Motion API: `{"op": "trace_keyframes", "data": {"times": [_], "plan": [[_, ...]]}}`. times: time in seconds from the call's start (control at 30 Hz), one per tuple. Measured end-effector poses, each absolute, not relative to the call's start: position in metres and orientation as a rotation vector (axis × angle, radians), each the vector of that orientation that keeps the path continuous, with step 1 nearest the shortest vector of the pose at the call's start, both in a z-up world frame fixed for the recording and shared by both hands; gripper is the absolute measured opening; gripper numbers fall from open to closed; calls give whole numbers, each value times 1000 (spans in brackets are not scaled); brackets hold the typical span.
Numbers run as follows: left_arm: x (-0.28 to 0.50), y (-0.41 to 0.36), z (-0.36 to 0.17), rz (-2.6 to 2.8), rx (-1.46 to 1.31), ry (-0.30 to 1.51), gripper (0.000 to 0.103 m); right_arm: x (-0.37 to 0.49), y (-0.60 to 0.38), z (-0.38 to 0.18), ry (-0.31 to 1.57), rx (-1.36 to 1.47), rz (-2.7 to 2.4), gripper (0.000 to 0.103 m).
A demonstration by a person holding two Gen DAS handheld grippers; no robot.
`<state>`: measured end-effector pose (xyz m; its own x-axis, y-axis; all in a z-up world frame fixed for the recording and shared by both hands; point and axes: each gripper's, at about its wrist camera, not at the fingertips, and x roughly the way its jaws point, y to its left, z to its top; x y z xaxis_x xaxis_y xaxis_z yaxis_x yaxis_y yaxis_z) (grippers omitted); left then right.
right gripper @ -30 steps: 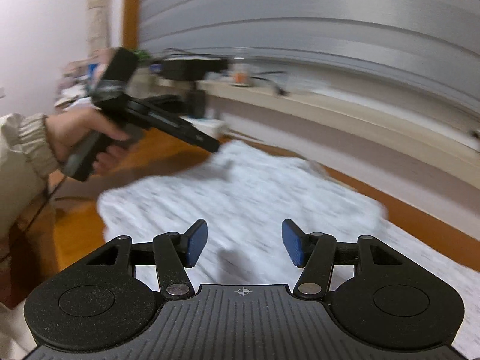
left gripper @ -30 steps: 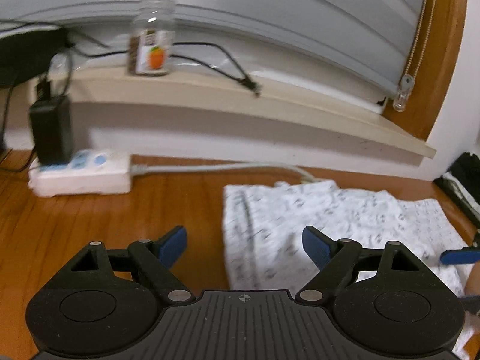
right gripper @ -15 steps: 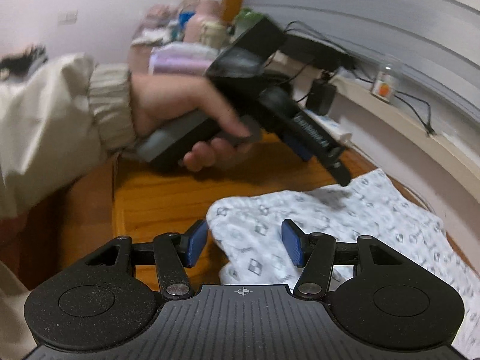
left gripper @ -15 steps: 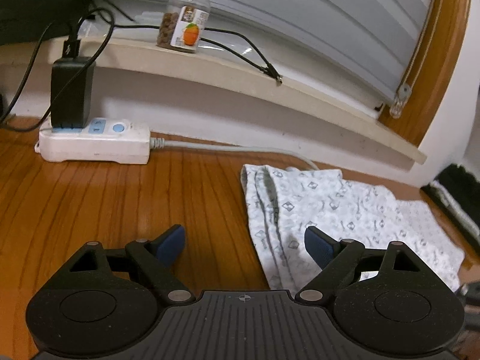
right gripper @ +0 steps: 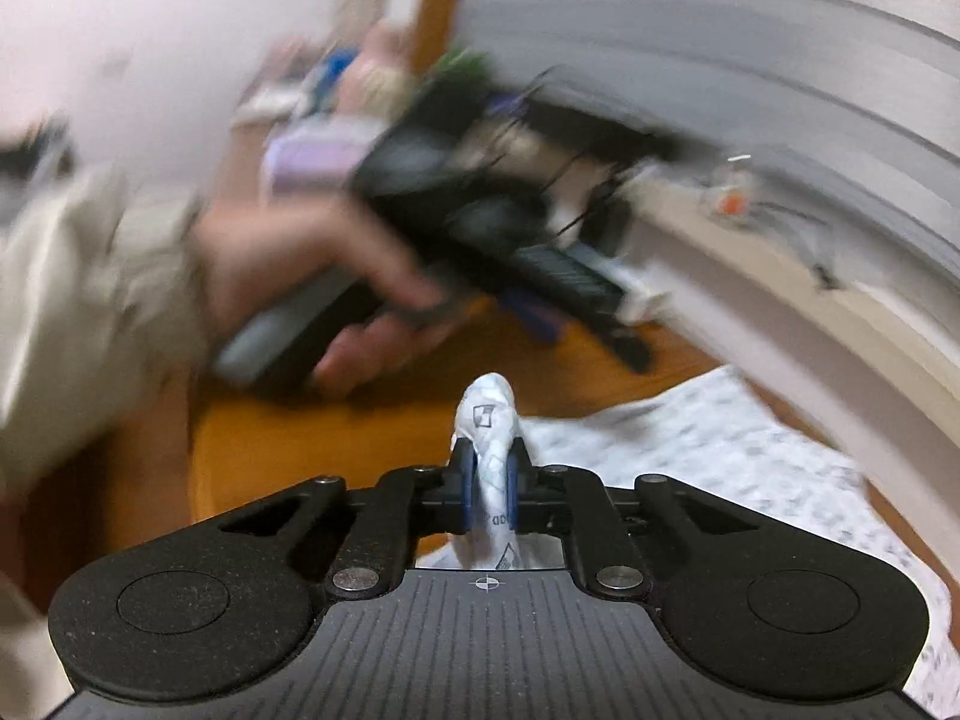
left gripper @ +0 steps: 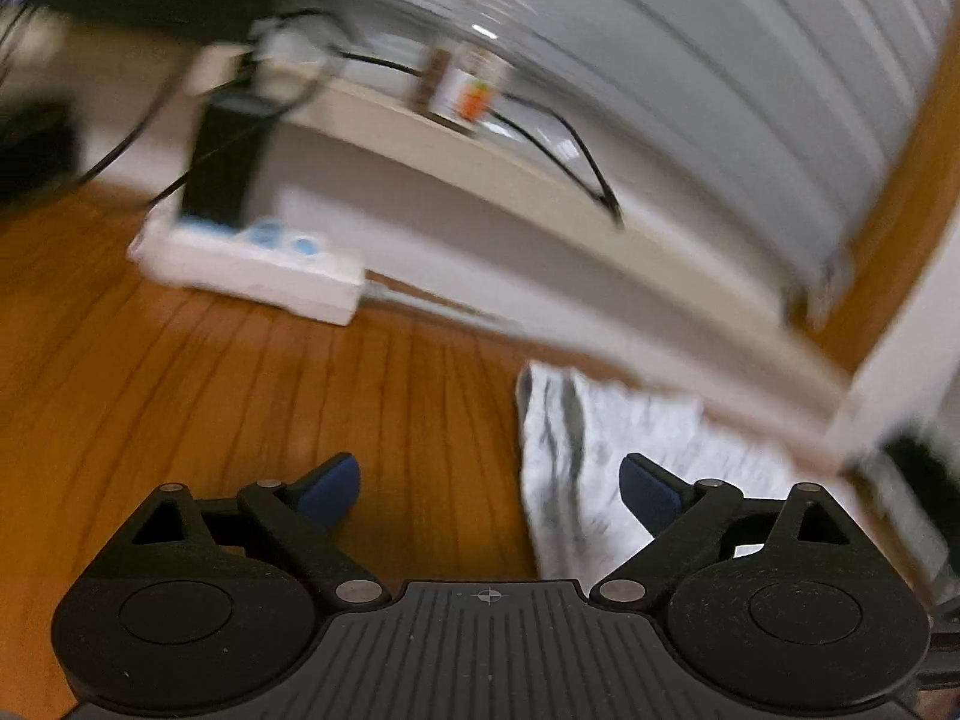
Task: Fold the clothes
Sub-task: 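Pinch a garment corner with the right tool and lift it toward the left tool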
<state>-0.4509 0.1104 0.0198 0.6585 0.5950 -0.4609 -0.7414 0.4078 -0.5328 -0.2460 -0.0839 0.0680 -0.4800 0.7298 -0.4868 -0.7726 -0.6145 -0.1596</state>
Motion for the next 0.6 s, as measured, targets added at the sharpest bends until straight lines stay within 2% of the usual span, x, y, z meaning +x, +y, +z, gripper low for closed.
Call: {"op": "trace_keyframes", "data": {"times": [0.3,0.6], "plan": [[-469,94,21,713,-1169,-68,97,-196,-71,102,157,-463,2047,12],[-442,63,15,630,-1316,-82,97,-191,-75,106,116,-443,2025,12]]}}
